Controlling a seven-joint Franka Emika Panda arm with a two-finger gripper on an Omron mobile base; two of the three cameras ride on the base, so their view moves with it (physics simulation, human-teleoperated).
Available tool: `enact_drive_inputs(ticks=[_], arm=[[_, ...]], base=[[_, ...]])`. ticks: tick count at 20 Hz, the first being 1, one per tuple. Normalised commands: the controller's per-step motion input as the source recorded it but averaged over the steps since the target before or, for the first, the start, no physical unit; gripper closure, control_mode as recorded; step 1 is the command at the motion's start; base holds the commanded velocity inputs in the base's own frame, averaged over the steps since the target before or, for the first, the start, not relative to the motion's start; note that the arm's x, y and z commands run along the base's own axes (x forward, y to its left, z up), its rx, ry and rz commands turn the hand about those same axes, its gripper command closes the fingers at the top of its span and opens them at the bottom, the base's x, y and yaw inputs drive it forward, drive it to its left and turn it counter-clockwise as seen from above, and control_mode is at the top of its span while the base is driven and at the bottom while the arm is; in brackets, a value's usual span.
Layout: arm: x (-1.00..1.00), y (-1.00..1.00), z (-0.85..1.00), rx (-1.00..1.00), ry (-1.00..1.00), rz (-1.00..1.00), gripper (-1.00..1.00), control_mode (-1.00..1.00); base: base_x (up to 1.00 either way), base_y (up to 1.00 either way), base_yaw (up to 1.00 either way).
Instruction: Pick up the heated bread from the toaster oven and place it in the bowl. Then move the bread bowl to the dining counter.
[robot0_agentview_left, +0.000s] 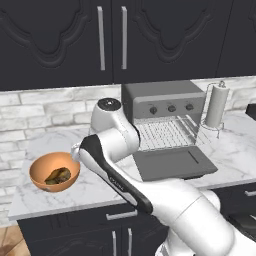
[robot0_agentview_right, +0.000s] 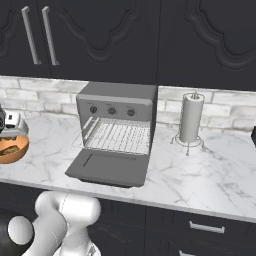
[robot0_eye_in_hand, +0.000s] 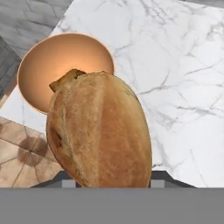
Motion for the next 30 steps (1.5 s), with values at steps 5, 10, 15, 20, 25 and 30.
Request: enact_drive_inputs(ticks=[5, 10, 15, 20, 25, 30], arm=[[0.27, 0.85, -0.46, -0.11, 0.16, 0.12, 1.00, -1.00], [0.48, 0.63, -0.53, -0.06, 0.04, 0.10, 1.00, -1.00], [0.35, 0.39, -0.55, 0.00, -0.01, 0.06, 1.00, -1.00], [0.33, 0.37, -0.55, 0.00, -0.05, 0.05, 1.00, -1.00], [0.35, 0.08, -0.23, 0.00, -0.06, 0.01, -1.00, -1.00], [0.27, 0.00, 0.00, 0.00, 0.01, -0.01, -1.00, -1.00]], base=[[0.00, 0.00, 0.00], [0.00, 0.00, 0.00], [0.00, 0.00, 0.00], [0.00, 0.00, 0.00], [0.00, 0.00, 0.00], [0.00, 0.00, 0.00]])
